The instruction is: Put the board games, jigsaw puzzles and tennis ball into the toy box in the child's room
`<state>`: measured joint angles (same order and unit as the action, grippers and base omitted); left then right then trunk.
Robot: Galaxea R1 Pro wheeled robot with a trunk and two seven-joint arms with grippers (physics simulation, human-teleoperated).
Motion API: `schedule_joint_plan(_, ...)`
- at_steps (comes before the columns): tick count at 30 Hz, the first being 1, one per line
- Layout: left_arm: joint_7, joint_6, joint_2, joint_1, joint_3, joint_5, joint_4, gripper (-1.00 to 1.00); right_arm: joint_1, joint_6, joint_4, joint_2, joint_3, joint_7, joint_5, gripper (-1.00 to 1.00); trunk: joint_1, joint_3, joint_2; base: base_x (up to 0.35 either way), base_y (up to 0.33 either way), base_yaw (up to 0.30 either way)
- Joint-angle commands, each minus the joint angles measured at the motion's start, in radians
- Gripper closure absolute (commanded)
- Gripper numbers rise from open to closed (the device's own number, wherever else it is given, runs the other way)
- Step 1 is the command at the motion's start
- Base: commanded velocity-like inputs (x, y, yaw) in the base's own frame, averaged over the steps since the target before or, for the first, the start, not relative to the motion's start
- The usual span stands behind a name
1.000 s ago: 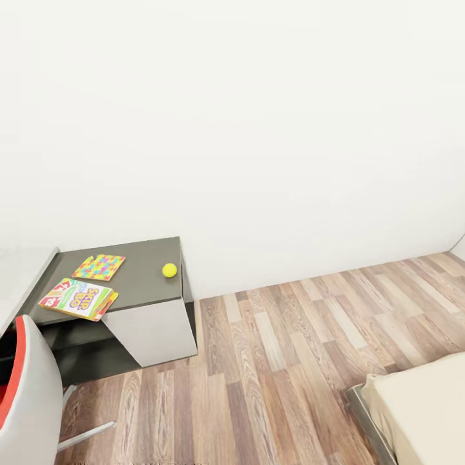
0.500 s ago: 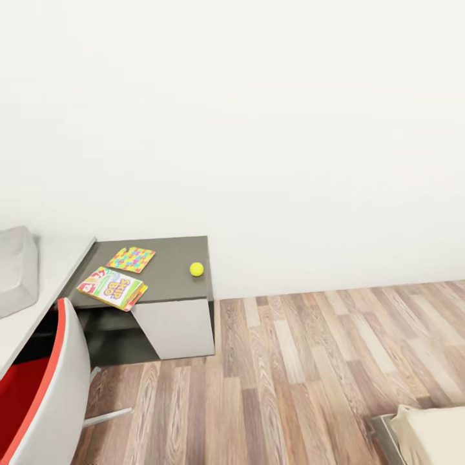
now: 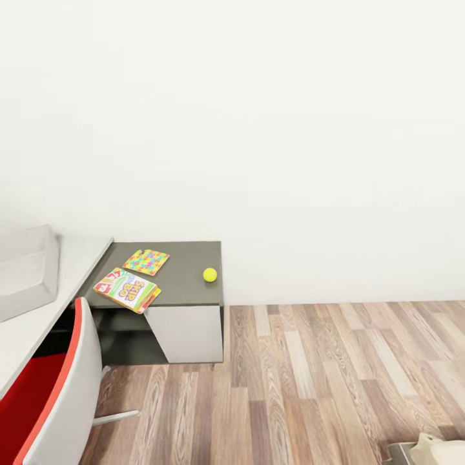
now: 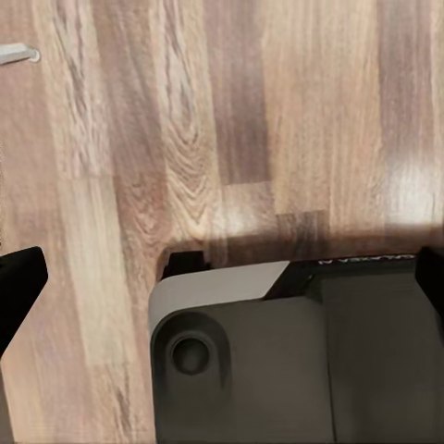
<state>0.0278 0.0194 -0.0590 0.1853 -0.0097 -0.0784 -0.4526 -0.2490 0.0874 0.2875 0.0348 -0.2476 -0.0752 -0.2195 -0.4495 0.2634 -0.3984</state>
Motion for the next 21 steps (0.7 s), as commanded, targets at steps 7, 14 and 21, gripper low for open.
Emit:
schedule_joint_plan(7,-0.006,0.007,0.007,-0.001,0.004,-0.005,-0.041,-1.0,0.009,-0.001,0.07,-0.001,0.004,-0.001,-0.011,-1.0,-0.001,-0.008,-0.002,0.001,0.0,0.091)
schedule_joint_plan(14,-0.012,0.11,0.011,-0.011,0.004,-0.003,-0.248,-1.0,0.086,-0.133,0.392,0.001,0.002,-0.001,-0.013,-1.0,-0.001,-0.011,-0.002,0.0,0.0,0.028)
schedule_joint_plan(21,-0.15,0.356,0.02,-0.016,0.042,-0.003,-0.476,-1.0,0.19,-0.424,0.772,0.005,0.0,-0.005,-0.022,-1.0,-0.001,-0.011,-0.002,0.0,0.0,0.003)
